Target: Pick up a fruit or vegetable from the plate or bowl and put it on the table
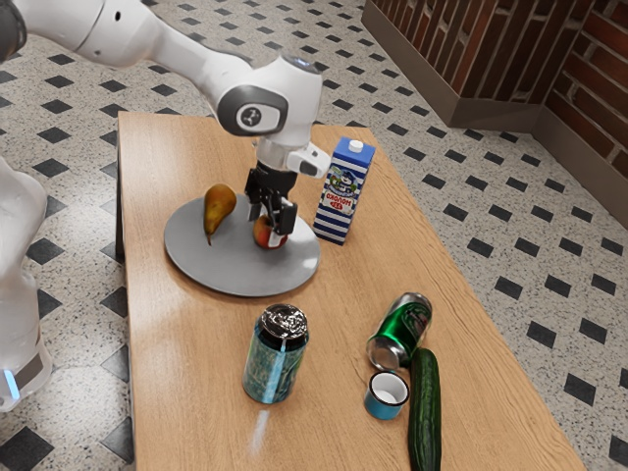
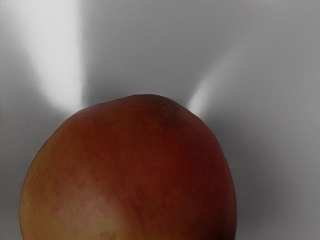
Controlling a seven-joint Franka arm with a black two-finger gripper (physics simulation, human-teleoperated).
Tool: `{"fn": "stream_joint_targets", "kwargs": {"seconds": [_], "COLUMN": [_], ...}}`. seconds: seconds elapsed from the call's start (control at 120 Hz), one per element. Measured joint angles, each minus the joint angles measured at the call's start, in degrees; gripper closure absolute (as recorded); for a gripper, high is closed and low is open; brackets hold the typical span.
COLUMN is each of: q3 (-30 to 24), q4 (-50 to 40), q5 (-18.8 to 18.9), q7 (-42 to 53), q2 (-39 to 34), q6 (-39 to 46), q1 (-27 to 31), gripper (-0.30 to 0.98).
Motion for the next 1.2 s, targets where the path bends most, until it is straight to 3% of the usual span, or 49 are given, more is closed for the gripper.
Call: {"fn": "stream_joint_targets", "kwargs": {"seconds": [0.292, 0.75, 1.2], "q3": [0.0, 0.08, 0.9], "q4": [-0.04, 0.04, 1.39], "q5": [1.72, 1.36, -0.57], "q7": [-0.06, -0.11, -0.21], "q2": [1.03, 2.76, 2.34], "q6": [2.8, 6.33, 2.04], "q1": [0.81, 0.81, 0.62], "gripper": [0.02, 0.03, 0.24]}}
